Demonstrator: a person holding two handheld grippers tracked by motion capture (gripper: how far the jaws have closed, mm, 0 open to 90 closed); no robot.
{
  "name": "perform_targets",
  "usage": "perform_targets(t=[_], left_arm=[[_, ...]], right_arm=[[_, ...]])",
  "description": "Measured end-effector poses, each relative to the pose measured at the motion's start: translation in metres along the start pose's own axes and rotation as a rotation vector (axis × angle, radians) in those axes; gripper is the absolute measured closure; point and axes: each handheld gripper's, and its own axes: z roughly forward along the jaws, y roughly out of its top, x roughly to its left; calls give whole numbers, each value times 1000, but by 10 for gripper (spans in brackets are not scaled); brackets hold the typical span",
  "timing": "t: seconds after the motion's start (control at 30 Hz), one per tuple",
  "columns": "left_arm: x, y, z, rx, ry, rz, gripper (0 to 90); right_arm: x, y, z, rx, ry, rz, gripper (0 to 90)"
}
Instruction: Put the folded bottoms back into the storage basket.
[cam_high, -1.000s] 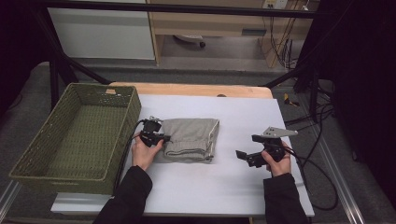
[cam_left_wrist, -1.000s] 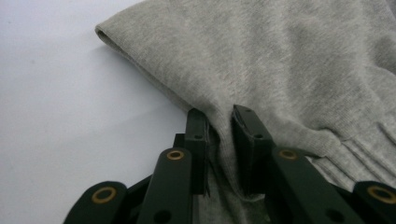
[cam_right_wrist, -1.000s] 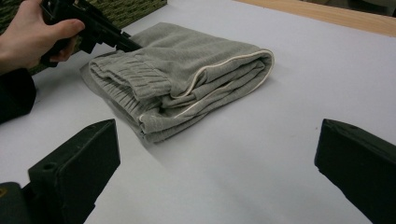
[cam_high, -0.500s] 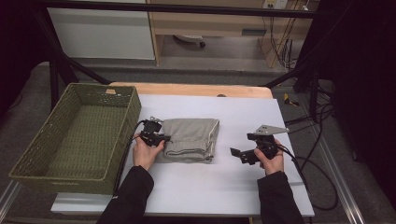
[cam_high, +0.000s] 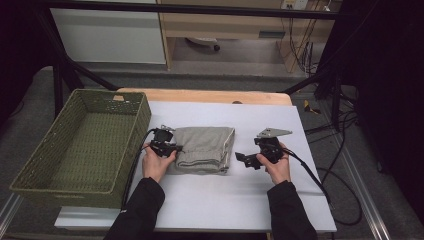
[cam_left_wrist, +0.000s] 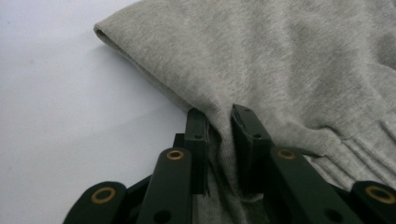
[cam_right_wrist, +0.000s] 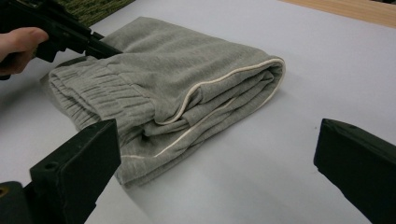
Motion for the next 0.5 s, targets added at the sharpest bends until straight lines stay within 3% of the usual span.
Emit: perform_targets(t=[0.5], left_arm=[[-1, 0, 0, 2, 6, 13, 766]], right_arm=[[4, 11, 38, 21, -50, 26, 24]])
